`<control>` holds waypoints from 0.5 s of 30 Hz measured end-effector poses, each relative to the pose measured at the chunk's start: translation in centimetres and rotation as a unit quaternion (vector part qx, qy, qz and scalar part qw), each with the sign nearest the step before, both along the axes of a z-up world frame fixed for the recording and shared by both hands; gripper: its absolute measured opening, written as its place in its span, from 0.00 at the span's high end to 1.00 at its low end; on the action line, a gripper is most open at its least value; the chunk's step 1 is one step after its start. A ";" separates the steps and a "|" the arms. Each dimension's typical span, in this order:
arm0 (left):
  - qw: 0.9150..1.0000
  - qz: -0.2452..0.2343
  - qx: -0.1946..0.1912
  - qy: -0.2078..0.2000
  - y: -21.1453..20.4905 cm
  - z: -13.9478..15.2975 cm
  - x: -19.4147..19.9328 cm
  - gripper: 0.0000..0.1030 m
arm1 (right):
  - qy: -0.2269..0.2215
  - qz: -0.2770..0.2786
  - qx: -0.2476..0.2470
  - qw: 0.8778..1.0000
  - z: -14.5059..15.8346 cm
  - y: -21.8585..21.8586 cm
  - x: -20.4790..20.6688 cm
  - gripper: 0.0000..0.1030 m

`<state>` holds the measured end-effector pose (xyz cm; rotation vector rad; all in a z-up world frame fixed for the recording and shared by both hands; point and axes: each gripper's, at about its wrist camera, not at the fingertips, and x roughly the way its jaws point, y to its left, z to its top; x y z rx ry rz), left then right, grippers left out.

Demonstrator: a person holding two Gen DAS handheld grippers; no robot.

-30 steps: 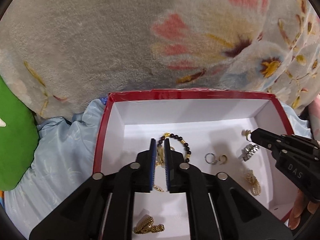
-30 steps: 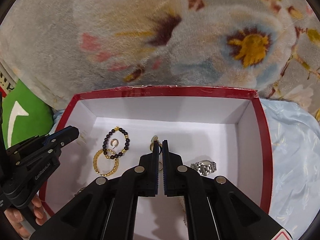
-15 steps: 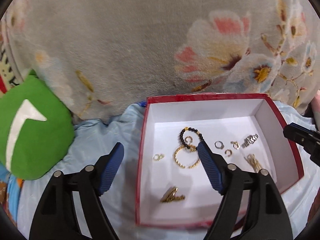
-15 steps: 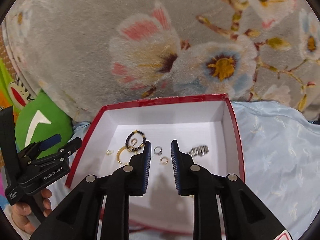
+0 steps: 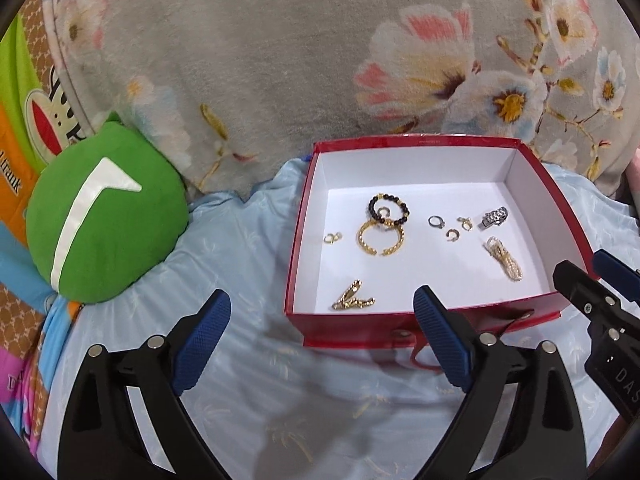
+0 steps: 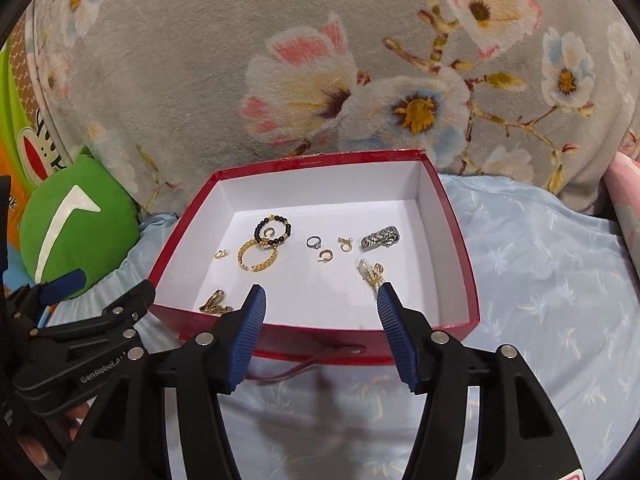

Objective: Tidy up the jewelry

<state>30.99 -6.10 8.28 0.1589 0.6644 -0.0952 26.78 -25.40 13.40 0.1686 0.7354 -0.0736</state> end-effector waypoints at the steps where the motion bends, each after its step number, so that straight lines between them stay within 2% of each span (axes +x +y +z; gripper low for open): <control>1: 1.000 0.002 -0.002 0.003 0.1 -0.2 -0.1 0.12 | 0.001 0.000 0.002 1.000 -0.1 0.0 -0.1 0.44; 15: 0.999 0.011 -0.027 0.038 0.6 -2.2 -1.3 0.12 | 0.015 -0.009 0.014 1.000 -1.7 0.3 -1.9 0.44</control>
